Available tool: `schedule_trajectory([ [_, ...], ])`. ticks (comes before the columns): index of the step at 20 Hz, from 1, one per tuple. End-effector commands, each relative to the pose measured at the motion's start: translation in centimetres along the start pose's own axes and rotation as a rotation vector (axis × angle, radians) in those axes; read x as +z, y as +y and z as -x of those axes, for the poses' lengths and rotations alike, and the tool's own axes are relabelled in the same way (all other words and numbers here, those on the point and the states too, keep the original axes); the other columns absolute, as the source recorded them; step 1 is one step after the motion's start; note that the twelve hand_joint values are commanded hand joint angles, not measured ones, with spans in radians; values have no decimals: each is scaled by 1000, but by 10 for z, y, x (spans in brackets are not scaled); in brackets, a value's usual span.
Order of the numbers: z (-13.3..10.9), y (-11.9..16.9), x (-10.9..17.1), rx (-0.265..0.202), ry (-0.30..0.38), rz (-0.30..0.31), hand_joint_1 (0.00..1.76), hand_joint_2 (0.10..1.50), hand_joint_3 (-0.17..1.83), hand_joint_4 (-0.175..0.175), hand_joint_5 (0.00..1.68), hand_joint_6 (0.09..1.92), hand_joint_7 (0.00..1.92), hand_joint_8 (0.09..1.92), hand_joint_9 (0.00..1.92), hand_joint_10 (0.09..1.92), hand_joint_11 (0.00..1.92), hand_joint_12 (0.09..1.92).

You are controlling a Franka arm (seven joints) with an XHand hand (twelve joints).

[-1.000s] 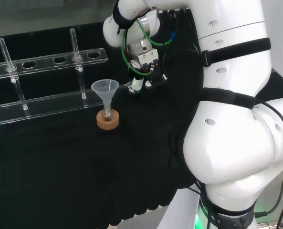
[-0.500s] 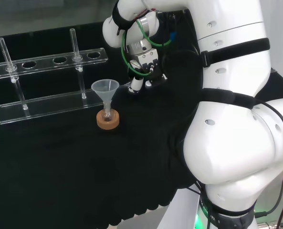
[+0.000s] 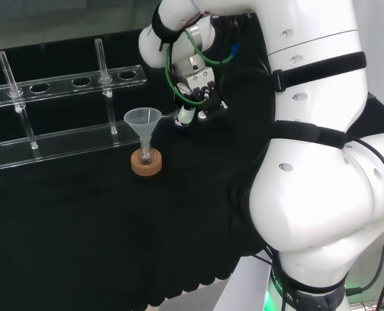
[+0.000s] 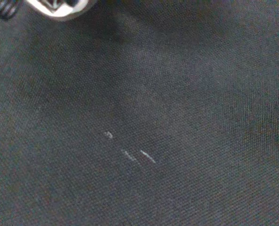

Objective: Pick up the weighing funnel.

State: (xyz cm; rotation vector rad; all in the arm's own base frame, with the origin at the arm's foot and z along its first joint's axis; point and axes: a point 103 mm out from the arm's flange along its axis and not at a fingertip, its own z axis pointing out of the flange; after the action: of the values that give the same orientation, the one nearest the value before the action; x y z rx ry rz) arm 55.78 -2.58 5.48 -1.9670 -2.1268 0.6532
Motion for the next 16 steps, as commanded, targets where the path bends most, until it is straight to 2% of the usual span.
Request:
schedule_trajectory([
  [1, 5, -4, -15, 24, -36, 45, 1136, 628, 684, 175, 1296, 637, 955, 607, 1169, 352, 873, 1057],
  [5, 10, -11, -27, 20, -32, 100, 1146, 634, 634, 175, 1359, 502, 975, 580, 1232, 260, 951, 994],
  [8, 15, -20, -37, 20, -18, 132, 1156, 627, 614, 175, 1420, 375, 1052, 547, 1323, 192, 1078, 895],
  [12, 24, -28, -48, 27, -16, 132, 1163, 617, 606, 175, 1481, 249, 1126, 487, 1403, 116, 1163, 825],
  [16, 38, -39, -59, 41, -49, 91, 1165, 611, 610, 175, 1502, 209, 1137, 472, 1419, 93, 1178, 815],
])
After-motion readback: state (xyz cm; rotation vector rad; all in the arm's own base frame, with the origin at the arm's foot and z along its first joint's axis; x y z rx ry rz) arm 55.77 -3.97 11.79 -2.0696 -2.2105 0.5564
